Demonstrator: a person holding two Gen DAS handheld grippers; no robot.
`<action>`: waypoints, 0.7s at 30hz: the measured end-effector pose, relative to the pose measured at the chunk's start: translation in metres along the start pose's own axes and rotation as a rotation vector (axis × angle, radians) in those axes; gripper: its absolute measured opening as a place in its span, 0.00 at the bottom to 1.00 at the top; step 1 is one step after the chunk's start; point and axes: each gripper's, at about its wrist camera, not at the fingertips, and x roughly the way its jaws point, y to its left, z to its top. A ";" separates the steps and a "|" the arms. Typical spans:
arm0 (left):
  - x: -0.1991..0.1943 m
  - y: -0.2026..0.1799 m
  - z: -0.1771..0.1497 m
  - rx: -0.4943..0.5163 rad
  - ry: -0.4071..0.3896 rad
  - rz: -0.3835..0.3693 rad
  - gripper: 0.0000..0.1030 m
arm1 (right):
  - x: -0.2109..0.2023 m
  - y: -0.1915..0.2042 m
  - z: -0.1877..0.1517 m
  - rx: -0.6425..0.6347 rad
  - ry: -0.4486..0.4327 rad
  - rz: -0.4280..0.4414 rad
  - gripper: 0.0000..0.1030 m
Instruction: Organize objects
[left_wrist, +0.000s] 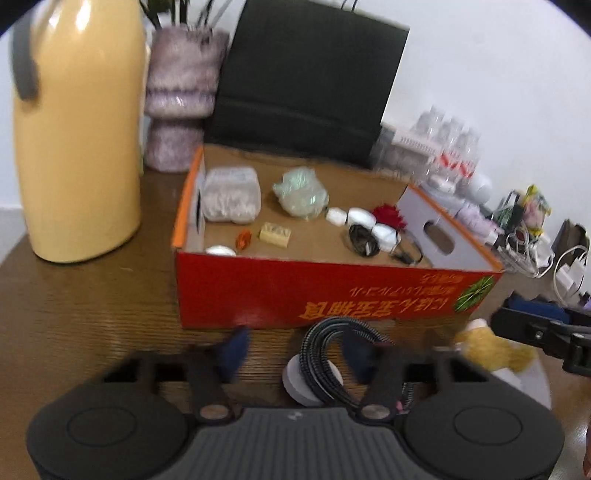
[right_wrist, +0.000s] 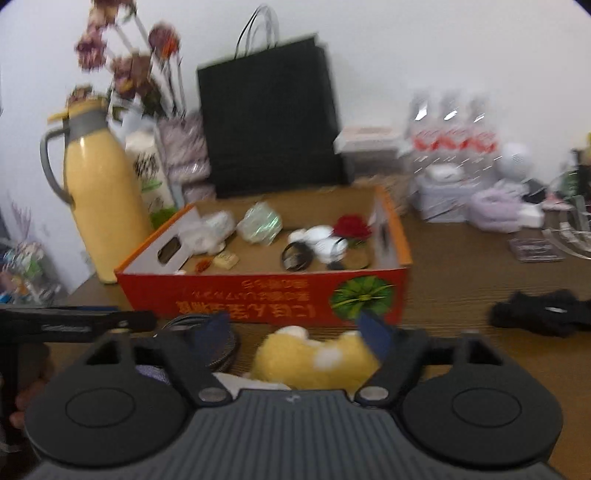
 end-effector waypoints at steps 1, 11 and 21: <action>0.004 0.002 0.001 0.007 0.017 -0.005 0.39 | 0.010 0.006 0.002 -0.024 0.014 0.023 0.63; -0.020 0.044 -0.023 -0.009 -0.002 -0.003 0.37 | 0.096 0.047 0.010 -0.127 0.204 0.031 0.63; -0.035 0.023 -0.034 0.102 -0.065 -0.001 0.02 | 0.043 0.043 -0.008 -0.174 0.094 -0.121 0.10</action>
